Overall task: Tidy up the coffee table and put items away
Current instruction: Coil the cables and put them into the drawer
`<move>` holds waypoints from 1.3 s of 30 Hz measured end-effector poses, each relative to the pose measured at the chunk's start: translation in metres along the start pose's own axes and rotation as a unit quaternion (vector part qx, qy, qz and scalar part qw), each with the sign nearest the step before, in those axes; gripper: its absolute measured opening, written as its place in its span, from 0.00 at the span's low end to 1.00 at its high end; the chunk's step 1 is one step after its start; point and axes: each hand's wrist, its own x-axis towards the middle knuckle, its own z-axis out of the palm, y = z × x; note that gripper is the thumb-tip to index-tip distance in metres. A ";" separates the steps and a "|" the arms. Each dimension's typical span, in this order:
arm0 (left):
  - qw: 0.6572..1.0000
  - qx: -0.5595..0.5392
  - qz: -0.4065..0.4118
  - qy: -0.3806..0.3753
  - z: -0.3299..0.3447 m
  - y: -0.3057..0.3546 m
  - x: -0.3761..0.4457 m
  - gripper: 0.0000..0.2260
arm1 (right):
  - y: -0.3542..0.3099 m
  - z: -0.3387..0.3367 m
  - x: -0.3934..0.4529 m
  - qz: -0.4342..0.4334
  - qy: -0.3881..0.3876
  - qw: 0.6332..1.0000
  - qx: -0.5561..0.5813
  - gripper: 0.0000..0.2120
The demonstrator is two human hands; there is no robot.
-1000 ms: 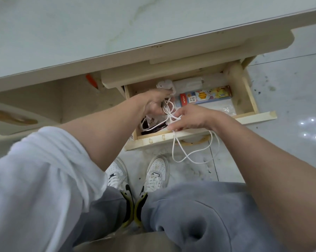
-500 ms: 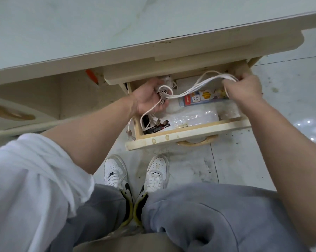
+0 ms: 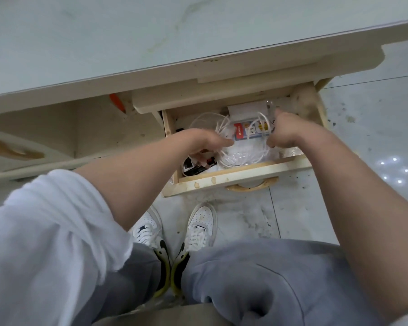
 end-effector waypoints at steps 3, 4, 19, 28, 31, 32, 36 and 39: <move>0.998 0.002 0.059 0.025 -0.024 0.002 -0.019 0.25 | -0.004 -0.009 -0.006 -0.062 0.011 0.998 0.003 0.36; 0.995 -0.007 0.080 0.061 -0.032 0.000 -0.026 0.18 | -0.006 -0.011 -0.009 -0.089 0.018 0.995 0.029 0.33; 0.993 0.007 0.038 0.116 -0.028 -0.108 -0.082 0.12 | -0.033 0.042 -0.018 -0.120 -0.130 0.979 0.101 0.09; 0.918 -0.344 0.136 0.142 -0.030 -0.022 -0.099 0.12 | -0.022 0.032 -0.024 -0.139 -0.194 0.961 0.137 0.18; 0.962 -0.216 0.053 0.161 0.004 -0.029 -0.071 0.12 | -0.025 0.031 -0.027 -0.175 -0.225 0.956 0.065 0.21; 0.970 -0.182 0.032 0.160 0.012 -0.034 -0.063 0.13 | -0.028 0.034 -0.026 -0.183 -0.228 0.956 0.026 0.20; 0.984 0.041 0.016 0.174 0.019 -0.031 -0.066 0.16 | -0.041 0.050 -0.026 -0.195 -0.185 0.961 -0.070 0.18; 0.884 0.337 0.046 0.321 0.006 -0.020 -0.108 0.23 | -0.039 0.052 -0.028 -0.204 -0.174 0.963 -0.041 0.17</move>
